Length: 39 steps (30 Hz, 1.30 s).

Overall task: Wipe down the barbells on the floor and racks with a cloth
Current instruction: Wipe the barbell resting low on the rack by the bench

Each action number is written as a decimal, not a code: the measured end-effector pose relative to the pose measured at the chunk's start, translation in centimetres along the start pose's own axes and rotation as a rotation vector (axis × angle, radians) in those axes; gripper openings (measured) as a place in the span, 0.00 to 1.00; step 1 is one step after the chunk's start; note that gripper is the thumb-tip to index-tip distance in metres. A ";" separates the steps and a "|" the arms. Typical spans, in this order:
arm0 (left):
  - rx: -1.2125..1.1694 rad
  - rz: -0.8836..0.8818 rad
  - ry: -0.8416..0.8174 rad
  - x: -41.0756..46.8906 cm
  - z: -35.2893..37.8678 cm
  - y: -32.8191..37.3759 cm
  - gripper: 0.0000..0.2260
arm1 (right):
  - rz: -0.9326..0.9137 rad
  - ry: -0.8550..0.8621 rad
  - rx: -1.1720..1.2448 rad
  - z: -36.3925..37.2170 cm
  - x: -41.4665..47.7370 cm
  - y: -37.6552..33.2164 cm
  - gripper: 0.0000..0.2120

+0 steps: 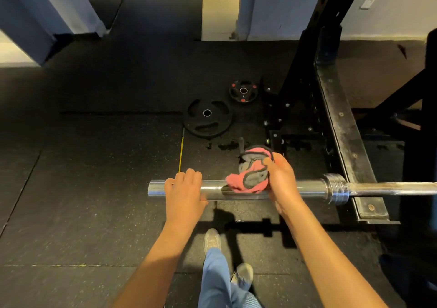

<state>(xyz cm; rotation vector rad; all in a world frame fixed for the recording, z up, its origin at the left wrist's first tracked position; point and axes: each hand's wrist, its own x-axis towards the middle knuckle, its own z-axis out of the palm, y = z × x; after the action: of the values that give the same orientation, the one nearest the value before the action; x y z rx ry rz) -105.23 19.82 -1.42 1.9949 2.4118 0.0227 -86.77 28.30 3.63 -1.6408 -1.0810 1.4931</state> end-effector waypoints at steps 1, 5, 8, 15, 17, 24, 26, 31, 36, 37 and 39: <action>0.009 0.004 0.006 -0.3 0.1 -0.2 0.26 | -0.058 -0.035 -0.277 0.2 0.0 0.6 0.09; 0.068 0.040 -0.004 -1.0 0.5 -0.7 0.30 | -0.343 0.012 -0.771 -0.9 0.1 2.6 0.13; 0.098 0.058 -0.030 -1.7 0.9 -0.5 0.29 | -0.421 -0.081 -0.784 -0.6 -1.0 3.1 0.15; 0.098 0.048 -0.039 -3.3 1.2 0.0 0.24 | -0.662 -0.008 -1.148 0.1 -4.2 5.9 0.19; 0.096 0.055 -0.030 -3.2 1.3 -0.1 0.23 | -0.717 -0.024 -1.080 0.0 -4.5 6.6 0.15; 0.062 0.043 -0.118 -2.7 1.4 -0.4 0.25 | -0.519 0.069 -0.822 0.2 -2.9 6.1 0.07; 0.052 0.048 -0.090 -2.7 1.5 -0.3 0.22 | -0.599 -0.045 -0.856 3.3 -4.2 6.8 0.11; 0.043 0.068 -0.148 -2.3 1.5 -0.5 0.20 | -0.744 0.027 -1.071 0.9 -3.7 7.4 0.11; 0.004 0.027 -0.157 -2.2 0.9 -0.1 0.15 | -0.633 0.310 -1.068 -0.5 -2.6 8.1 0.10; -0.013 0.032 -0.146 -2.5 0.9 -0.1 0.14 | -0.657 0.242 -1.038 1.5 -3.3 8.2 0.11; -0.050 0.084 -0.111 -2.7 0.8 -0.5 0.11 | -0.717 0.103 -0.973 5.0 -4.5 8.5 0.15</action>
<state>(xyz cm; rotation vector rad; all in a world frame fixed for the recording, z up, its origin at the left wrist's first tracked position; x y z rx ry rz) -105.22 17.04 -2.27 2.0174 2.2380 -0.0266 -90.50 20.20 -2.58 -1.5535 -2.2294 0.3875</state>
